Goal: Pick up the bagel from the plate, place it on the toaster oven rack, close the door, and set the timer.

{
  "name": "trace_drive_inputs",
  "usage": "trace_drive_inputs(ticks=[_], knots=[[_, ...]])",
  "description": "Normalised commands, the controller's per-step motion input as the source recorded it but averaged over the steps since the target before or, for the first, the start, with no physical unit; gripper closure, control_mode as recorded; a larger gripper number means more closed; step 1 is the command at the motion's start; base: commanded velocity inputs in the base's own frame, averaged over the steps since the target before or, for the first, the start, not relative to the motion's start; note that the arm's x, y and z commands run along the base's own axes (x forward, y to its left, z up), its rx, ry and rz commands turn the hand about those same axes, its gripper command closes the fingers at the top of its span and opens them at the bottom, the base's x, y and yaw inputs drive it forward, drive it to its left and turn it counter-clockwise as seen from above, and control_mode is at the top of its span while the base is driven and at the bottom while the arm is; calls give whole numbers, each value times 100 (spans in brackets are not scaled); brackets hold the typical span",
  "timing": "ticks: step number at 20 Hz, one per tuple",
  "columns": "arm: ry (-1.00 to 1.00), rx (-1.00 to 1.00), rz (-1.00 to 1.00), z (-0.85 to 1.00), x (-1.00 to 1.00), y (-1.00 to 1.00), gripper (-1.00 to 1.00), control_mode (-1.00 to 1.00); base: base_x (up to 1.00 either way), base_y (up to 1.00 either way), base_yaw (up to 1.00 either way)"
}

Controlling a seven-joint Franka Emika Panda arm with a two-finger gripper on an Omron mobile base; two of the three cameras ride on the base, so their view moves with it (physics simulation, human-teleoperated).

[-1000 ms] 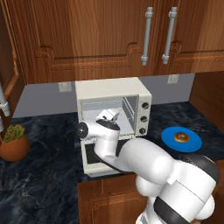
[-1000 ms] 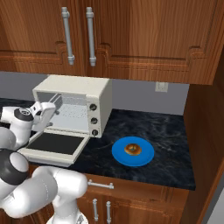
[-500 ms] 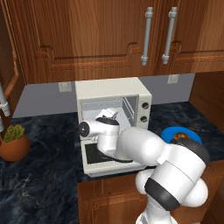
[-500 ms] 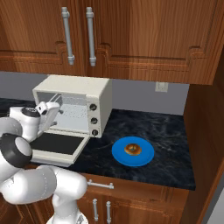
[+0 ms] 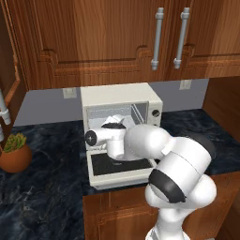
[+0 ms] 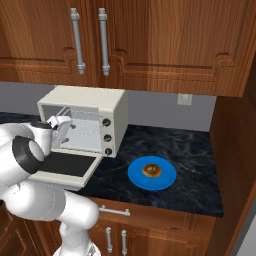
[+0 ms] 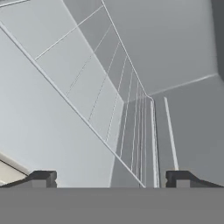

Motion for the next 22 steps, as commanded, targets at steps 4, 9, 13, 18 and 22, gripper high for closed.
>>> trace_drive_inputs(ticks=[4, 9, 13, 18, 22], knots=[[0, -4, 3, -18, 22, 5, -100, -100, 0, 0, 0], [0, -4, 3, -16, 23, 9, -100, -100, 0, 0, 0], [0, -4, 2, -11, 25, 13, -100, -100, 0, 0, 0], [0, -3, 1, -7, 27, 15, -100, -100, 0, 0, 0], [0, -3, 0, -6, 30, 12, -100, -100, 0, 0, 0]])
